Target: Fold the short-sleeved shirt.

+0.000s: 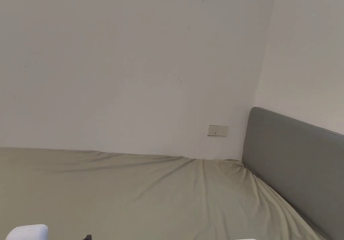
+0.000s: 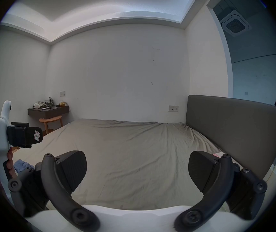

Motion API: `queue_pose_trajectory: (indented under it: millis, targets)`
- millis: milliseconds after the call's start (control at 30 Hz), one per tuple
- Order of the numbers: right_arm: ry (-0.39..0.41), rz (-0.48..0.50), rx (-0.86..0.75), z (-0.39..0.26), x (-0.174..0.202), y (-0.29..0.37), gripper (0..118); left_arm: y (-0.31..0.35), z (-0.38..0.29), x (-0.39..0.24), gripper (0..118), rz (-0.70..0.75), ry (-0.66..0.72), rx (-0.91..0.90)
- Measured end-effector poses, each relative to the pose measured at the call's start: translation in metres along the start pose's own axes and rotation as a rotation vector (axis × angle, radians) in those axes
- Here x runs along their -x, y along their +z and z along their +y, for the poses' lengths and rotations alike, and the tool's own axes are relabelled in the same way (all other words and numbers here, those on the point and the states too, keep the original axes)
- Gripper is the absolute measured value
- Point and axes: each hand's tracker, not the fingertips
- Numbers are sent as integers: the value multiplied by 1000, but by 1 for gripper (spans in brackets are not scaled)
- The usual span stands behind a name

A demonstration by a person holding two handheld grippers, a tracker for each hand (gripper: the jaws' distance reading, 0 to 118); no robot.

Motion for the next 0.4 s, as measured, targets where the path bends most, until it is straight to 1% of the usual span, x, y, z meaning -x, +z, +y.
queue_pose_trajectory:
  millis: [100, 133, 233, 333, 400]
  targets:
    - [10, 0, 1, 1, 2, 0, 118, -3, 0, -1, 118, -35, -12, -3]
    - [12, 3, 0, 2, 3, 0, 118, -5, 0, -3, 118, -29, -16, -12]
    - [11, 5, -9, 2, 6, 1, 118, -11, -2, -10, 118, 66, -79, -37]
    - [26, 5, -11, 2, 9, 1, 118, -11, -3, -9, 118, 32, -67, -17]
    - [42, -4, -13, 1, 9, 0, 118, -1, -6, -10, 118, 50, -65, -16]
